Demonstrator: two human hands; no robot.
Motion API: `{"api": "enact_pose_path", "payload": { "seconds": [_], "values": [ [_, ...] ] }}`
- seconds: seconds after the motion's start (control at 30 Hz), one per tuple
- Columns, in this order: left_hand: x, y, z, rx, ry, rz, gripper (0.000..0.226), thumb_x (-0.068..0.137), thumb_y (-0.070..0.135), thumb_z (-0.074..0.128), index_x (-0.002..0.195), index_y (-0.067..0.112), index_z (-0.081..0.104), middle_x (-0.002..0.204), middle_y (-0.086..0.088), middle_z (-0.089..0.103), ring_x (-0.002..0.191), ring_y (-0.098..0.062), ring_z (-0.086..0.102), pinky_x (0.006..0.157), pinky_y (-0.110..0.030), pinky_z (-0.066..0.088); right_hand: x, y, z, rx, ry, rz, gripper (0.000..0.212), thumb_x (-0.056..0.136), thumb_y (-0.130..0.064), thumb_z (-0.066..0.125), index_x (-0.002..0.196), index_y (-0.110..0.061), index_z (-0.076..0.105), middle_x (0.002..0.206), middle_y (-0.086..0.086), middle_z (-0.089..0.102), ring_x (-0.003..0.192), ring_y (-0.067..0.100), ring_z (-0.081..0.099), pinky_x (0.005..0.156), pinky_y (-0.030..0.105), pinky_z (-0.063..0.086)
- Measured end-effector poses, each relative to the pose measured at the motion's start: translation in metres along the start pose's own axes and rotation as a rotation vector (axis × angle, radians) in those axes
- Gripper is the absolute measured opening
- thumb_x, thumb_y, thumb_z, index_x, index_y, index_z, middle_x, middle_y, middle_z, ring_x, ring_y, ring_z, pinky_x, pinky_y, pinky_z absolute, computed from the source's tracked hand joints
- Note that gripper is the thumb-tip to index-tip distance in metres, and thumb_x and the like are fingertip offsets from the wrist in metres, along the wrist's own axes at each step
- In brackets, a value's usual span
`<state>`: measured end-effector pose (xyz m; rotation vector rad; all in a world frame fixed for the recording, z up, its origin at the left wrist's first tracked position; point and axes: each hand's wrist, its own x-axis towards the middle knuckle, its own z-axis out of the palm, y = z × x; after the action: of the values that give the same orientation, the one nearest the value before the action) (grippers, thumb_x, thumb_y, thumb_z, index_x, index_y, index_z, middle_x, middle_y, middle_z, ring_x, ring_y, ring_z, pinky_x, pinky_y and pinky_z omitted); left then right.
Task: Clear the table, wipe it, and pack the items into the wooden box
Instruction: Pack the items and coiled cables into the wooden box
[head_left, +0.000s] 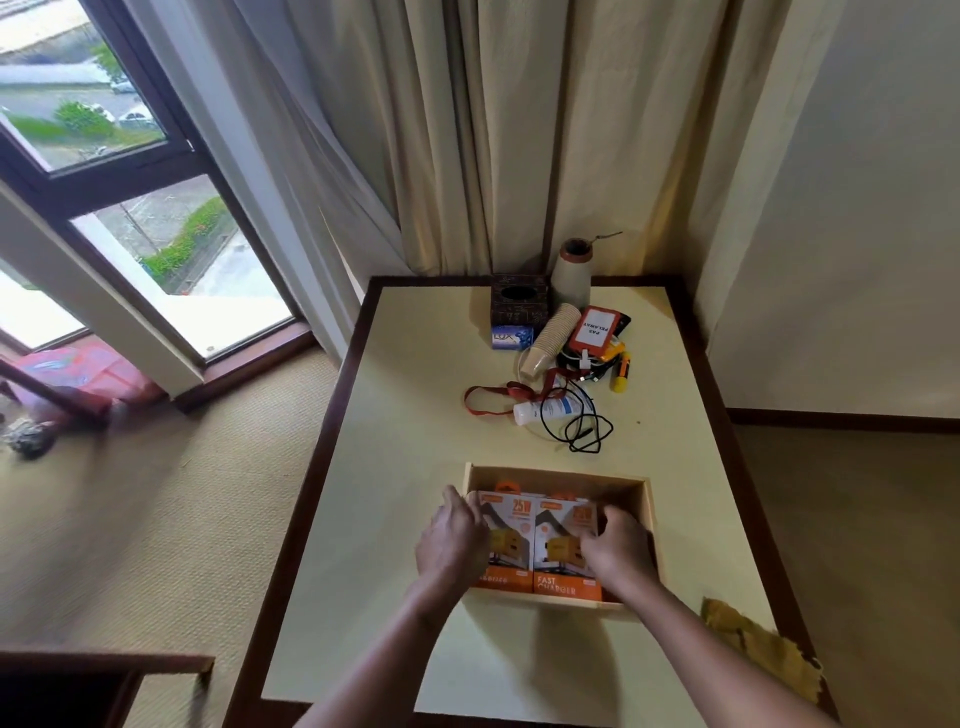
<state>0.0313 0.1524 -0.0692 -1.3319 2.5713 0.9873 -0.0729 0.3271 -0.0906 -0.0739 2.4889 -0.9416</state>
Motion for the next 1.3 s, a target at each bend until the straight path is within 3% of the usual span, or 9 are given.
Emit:
{"api": "enact_pose_path", "payload": {
  "seconds": [0.17,0.3,0.43,0.57,0.67,0.77,0.9,1.07,1.3],
  "values": [
    [-0.006,-0.003,0.007,0.061,-0.011,0.045,0.022,0.105,0.036,0.03,0.112,0.018,0.041,0.107,-0.01,0.069,0.093,-0.029,0.068,0.083,-0.047,0.059,0.002,0.001,-0.001,-0.003,-0.017,-0.051,0.008,0.097,-0.019,0.065,0.093,-0.025,0.061,0.098,-0.002,0.068,0.078,0.006,0.063,0.058,0.02,0.051],
    [-0.008,-0.005,0.006,0.048,-0.035,0.017,0.026,0.106,0.037,0.029,0.119,0.018,0.041,0.114,-0.011,0.068,0.099,-0.03,0.068,0.086,-0.047,0.059,0.003,0.005,0.003,-0.106,-0.037,-0.112,0.015,0.096,-0.026,0.067,0.11,-0.022,0.068,0.111,-0.001,0.068,0.099,0.015,0.068,0.08,0.03,0.061],
    [-0.008,-0.005,0.0,0.106,-0.048,0.026,0.031,0.108,0.044,0.027,0.116,0.02,0.045,0.115,-0.01,0.068,0.098,-0.029,0.068,0.086,-0.045,0.057,0.004,0.003,0.001,-0.215,-0.067,-0.126,0.021,0.097,-0.03,0.065,0.116,-0.021,0.068,0.115,-0.003,0.067,0.104,0.017,0.067,0.078,0.026,0.057],
    [0.0,0.006,-0.023,0.15,0.049,0.085,0.053,0.107,0.056,0.024,0.136,0.02,0.049,0.126,-0.008,0.065,0.112,-0.025,0.063,0.091,-0.042,0.054,-0.001,-0.014,-0.019,-0.279,0.003,-0.248,0.019,0.1,-0.03,0.056,0.097,-0.021,0.072,0.096,-0.003,0.071,0.086,0.011,0.067,0.073,0.03,0.061],
    [0.028,0.022,-0.037,0.098,0.129,0.298,0.043,0.108,0.047,0.036,0.14,0.021,0.05,0.129,-0.003,0.062,0.113,-0.018,0.057,0.087,-0.034,0.053,0.007,-0.042,-0.04,-0.207,0.068,-0.371,0.025,0.101,-0.025,0.054,0.079,-0.021,0.065,0.076,-0.006,0.067,0.069,0.007,0.065,0.058,0.03,0.059],
    [0.064,0.049,-0.038,0.055,0.038,0.464,0.03,0.105,0.03,0.052,0.133,0.02,0.058,0.129,-0.001,0.062,0.115,-0.015,0.057,0.093,-0.031,0.054,0.038,-0.076,-0.054,-0.151,0.129,-0.442,0.024,0.1,-0.02,0.056,0.078,-0.017,0.066,0.072,-0.003,0.065,0.064,0.008,0.062,0.055,0.031,0.056],
    [0.109,0.081,-0.028,0.093,-0.124,0.561,0.023,0.101,0.02,0.058,0.124,0.019,0.063,0.127,-0.001,0.063,0.106,-0.014,0.061,0.083,-0.027,0.056,0.103,-0.114,-0.058,-0.22,0.168,-0.46,0.017,0.097,-0.022,0.058,0.085,-0.016,0.068,0.085,0.001,0.067,0.074,0.015,0.062,0.064,0.041,0.058],
    [0.155,0.093,0.003,0.184,-0.167,0.524,0.038,0.095,0.018,0.062,0.133,0.02,0.059,0.139,-0.001,0.057,0.118,-0.021,0.059,0.091,-0.038,0.057,0.182,-0.144,-0.044,-0.43,0.123,-0.51,0.02,0.098,-0.018,0.056,0.112,-0.015,0.07,0.11,0.006,0.065,0.103,0.023,0.06,0.08,0.039,0.056],
    [0.179,0.096,0.036,0.333,-0.163,0.493,0.056,0.094,0.026,0.062,0.146,0.026,0.04,0.153,0.002,0.044,0.12,-0.027,0.06,0.083,-0.041,0.059,0.249,-0.174,-0.029,-0.897,0.074,-0.648,0.07,0.086,-0.016,0.072,0.149,-0.028,0.045,0.156,0.009,0.034,0.143,0.034,0.029,0.113,0.052,0.035]
  ]
}}
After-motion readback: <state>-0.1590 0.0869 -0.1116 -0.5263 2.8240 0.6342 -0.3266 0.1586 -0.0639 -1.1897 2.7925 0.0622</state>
